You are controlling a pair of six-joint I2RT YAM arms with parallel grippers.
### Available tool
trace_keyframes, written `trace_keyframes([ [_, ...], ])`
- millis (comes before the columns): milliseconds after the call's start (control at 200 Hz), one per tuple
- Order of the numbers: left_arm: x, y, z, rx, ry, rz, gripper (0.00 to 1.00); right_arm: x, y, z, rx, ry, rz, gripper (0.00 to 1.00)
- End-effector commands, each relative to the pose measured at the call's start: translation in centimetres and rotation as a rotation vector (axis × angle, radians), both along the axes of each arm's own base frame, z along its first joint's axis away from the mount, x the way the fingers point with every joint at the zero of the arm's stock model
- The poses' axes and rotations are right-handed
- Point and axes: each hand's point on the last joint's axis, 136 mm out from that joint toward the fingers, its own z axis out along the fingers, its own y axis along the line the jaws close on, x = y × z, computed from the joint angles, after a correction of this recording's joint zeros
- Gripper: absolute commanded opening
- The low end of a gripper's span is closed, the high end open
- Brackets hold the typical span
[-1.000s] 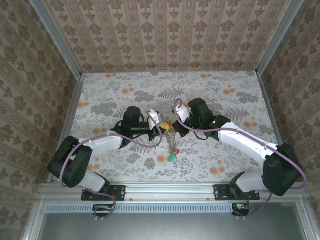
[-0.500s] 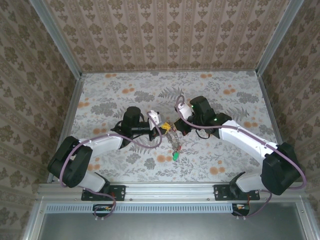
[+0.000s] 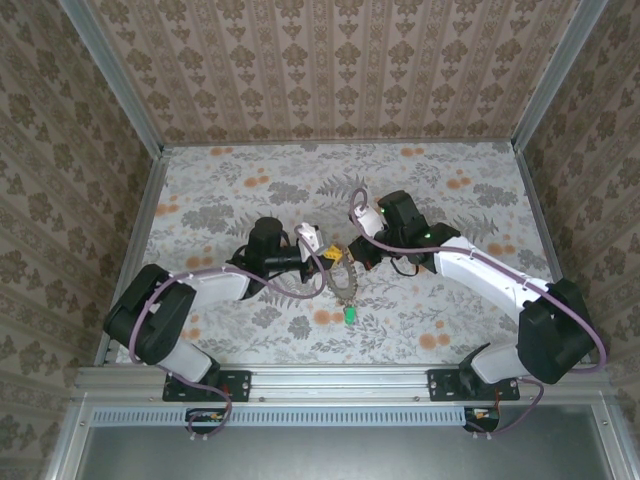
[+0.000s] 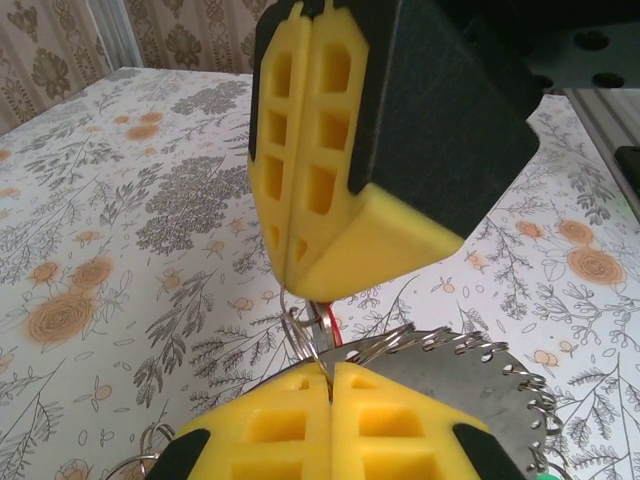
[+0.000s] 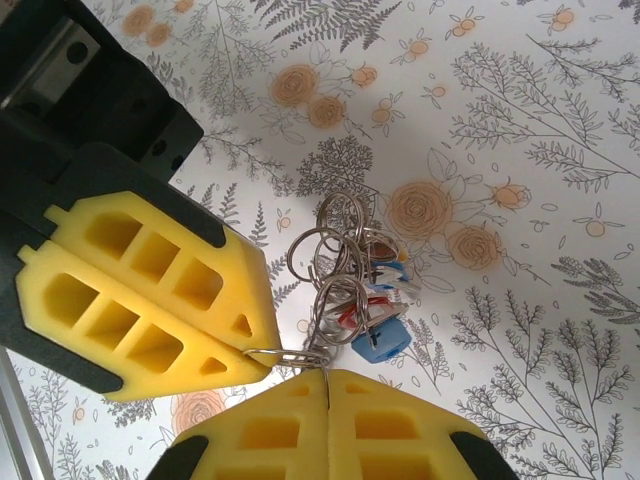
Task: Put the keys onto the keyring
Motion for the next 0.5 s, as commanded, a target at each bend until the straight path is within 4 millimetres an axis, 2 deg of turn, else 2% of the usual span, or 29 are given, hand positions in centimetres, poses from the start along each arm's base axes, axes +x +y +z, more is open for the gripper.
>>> trace_keyframes([
  [0, -0.8, -0.2, -0.9, -0.017, 0.029, -0.018, 0.0, 1.5, -0.8, 1.3, -0.013, -0.06, -0.048, 0.0],
  [75, -0.8, -0.3, -1.3, -0.012, 0.037, -0.013, 0.0, 1.3, -0.7, 1.3, -0.015, -0.059, -0.042, 0.0],
  [85, -0.8, -0.3, -1.4, -0.01, 0.038, -0.013, 0.0, 1.2, -0.7, 2.1, -0.003, -0.078, -0.041, 0.0],
  [105, -0.7, -0.3, -1.4, -0.009, 0.039, -0.011, 0.0, 1.1, -0.7, 2.4, 0.002, -0.087, -0.039, 0.0],
  [320, -0.5, -0.3, -2.2, 0.001, 0.047, 0.008, 0.0, 0.7, -0.4, 2.9, 0.013, -0.1, -0.012, 0.0],
  [395, -0.3, -0.3, -2.1, -0.008, 0.044, 0.022, 0.06, 0.5, -0.3, 2.9, 0.008, -0.102, -0.006, 0.0],
  [495, -0.3, -0.2, -1.8, -0.019, 0.036, 0.027, 0.07, 0.3, -0.1, 3.0, 0.0, -0.104, 0.012, 0.0],
])
